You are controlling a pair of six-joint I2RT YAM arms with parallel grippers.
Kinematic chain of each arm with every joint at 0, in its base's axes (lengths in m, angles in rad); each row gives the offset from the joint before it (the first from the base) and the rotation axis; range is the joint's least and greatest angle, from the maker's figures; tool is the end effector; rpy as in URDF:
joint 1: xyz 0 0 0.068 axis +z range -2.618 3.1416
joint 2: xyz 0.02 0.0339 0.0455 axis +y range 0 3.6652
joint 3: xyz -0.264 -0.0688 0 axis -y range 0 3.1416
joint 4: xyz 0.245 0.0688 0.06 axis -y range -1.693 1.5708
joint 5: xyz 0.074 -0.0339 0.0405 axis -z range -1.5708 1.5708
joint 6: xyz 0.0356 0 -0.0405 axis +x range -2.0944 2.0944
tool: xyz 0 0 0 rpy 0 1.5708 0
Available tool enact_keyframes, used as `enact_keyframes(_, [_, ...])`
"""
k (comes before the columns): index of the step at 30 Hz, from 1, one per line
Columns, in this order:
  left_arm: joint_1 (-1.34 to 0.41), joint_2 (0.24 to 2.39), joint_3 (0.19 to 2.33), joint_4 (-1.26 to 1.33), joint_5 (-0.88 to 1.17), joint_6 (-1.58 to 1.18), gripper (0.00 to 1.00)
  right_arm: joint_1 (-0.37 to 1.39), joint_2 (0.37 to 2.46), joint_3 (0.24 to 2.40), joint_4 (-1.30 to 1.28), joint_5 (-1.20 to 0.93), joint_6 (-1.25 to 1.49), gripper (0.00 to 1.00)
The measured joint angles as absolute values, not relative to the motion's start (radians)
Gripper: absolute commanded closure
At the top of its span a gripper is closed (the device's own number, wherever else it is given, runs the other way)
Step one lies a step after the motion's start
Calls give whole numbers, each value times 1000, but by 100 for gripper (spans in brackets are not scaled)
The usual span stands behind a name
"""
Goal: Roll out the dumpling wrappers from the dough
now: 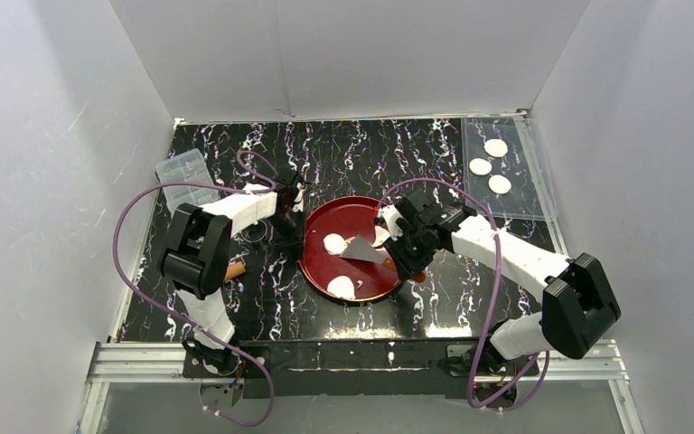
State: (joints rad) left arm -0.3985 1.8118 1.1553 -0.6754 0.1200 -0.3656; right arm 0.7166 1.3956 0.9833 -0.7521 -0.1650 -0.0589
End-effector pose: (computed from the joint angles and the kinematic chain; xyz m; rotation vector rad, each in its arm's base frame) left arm 0.3113 -0.1357 0.1616 0.0698 2.9493 -0.2964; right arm 0.1965 0.1789 0.2300 -1.0958 2.5577 0.4028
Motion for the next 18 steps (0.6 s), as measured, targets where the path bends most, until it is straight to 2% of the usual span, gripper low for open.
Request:
enact_keyframes(12, [-402,1811,1152,-654,130,-385,100,730,1400,983,-709,-147,-26,99])
enact_keyframes(18, [-400,1812,1152,-652,135,-385,100,734,1424,983,-668,-146,-6,99])
